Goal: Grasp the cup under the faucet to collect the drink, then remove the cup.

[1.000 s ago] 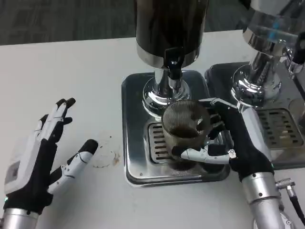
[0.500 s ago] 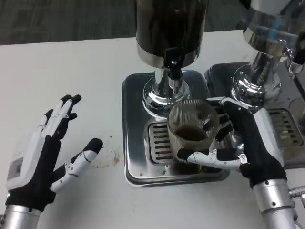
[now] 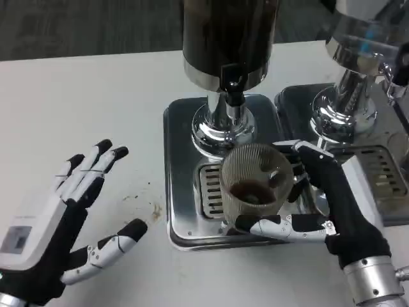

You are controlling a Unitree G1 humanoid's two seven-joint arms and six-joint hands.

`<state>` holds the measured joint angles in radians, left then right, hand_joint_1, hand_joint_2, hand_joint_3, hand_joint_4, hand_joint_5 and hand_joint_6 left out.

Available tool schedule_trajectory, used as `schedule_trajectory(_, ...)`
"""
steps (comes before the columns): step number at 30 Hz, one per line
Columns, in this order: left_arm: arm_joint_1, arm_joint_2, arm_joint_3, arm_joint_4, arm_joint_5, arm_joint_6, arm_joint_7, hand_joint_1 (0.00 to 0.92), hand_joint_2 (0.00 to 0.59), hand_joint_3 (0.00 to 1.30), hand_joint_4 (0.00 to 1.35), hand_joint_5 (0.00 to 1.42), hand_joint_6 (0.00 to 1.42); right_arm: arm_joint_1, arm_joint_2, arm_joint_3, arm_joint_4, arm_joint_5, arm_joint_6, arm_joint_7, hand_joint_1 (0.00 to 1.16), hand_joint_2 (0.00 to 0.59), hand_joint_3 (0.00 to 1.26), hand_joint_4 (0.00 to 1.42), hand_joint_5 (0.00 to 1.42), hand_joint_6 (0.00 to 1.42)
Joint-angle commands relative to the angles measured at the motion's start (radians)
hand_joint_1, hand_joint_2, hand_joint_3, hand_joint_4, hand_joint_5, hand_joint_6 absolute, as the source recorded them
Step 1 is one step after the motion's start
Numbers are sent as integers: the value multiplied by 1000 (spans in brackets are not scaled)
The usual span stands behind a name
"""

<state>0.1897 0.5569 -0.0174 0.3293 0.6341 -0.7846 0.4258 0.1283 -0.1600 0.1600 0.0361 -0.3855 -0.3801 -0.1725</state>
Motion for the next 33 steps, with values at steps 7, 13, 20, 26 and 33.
schedule_trajectory(7,135,76,41,-74,17,-55,-4,0,184,118,0,155,29,95,-34,-19,-222,70,15,120,1005,91,683,780,779,912)
schedule_trajectory(13,189,89,47,-126,67,-44,-12,0,176,97,0,121,11,127,-55,-20,-286,100,34,192,1005,91,683,781,782,913)
schedule_trajectory(20,280,85,78,-203,102,-26,-7,0,170,49,0,76,0,173,-83,-34,-372,148,54,275,1004,91,690,781,790,926)
schedule_trajectory(26,348,62,93,-270,117,3,-10,0,168,40,0,57,0,202,-111,-42,-425,167,61,327,1011,97,691,782,790,930)
schedule_trajectory(33,366,17,83,-288,110,35,-16,0,164,36,0,56,0,212,-97,-32,-433,154,50,326,1021,101,691,781,790,930)
